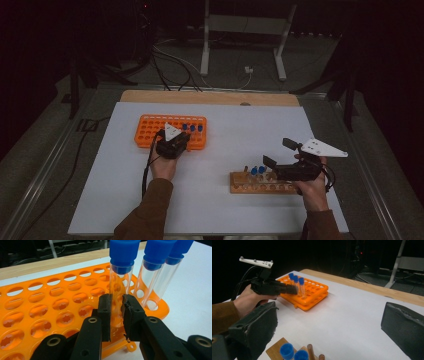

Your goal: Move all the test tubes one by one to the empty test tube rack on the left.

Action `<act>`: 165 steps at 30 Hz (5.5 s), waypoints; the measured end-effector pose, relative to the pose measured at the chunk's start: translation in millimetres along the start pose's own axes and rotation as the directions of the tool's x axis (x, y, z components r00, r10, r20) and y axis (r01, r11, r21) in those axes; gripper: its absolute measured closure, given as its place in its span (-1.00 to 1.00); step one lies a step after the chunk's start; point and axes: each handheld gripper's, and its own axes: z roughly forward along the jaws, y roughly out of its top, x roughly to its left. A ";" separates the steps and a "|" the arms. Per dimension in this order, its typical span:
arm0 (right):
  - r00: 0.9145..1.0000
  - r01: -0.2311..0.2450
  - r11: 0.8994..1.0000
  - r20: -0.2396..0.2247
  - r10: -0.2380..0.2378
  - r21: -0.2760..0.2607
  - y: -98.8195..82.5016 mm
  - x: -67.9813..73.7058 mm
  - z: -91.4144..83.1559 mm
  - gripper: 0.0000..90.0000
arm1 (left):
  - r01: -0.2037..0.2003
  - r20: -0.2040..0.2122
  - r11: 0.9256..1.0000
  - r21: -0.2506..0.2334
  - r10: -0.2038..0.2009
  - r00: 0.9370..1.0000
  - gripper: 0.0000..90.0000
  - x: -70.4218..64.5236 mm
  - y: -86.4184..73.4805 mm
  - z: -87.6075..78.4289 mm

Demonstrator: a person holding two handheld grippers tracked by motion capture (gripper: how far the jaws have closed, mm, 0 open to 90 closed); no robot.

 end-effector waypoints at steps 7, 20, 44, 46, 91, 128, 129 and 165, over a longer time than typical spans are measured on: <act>1.000 -0.004 1.000 0.000 0.004 0.000 -0.2 -0.6 0.3 -0.98 | 0.032 0.026 0.999 0.007 -0.032 0.999 0.57 4.7 1.1 -1.0; 1.000 -0.006 1.000 0.005 0.006 -0.003 -0.2 -1.8 -1.5 -0.98 | 0.054 0.073 0.999 0.007 -0.054 0.996 0.11 13.9 1.7 -17.0; 1.000 0.014 0.999 0.005 -0.014 0.035 -4.3 -3.7 -0.9 -0.98 | 0.027 0.097 0.997 -0.068 -0.020 0.995 -0.99 31.7 -8.4 -95.2; 1.000 0.019 0.999 0.006 -0.019 0.043 -4.3 -3.8 -0.5 -0.98 | 0.025 0.093 0.997 -0.066 -0.019 0.995 -0.99 34.1 -12.2 -101.6; 0.993 0.079 0.978 -0.101 -0.060 0.194 -47.8 3.4 9.8 -0.09 | 0.033 0.000 0.991 -0.133 -0.033 0.999 -0.98 40.4 -37.3 -155.2; 0.974 0.193 0.956 -0.156 -0.161 0.221 -51.7 11.9 12.1 0.71 | 0.035 0.009 0.991 -0.132 -0.034 0.999 -0.98 36.3 -37.5 -153.2; 0.975 0.189 0.957 -0.155 -0.157 0.220 -51.0 11.6 11.9 0.71 | 0.036 0.010 0.991 -0.131 -0.035 0.999 -0.98 36.4 -37.5 -153.1; 0.976 0.168 0.981 -0.159 -0.151 0.099 9.3 3.1 -14.2 0.71 | 0.037 0.014 0.991 -0.128 -0.035 0.999 -0.98 33.1 -36.8 -148.7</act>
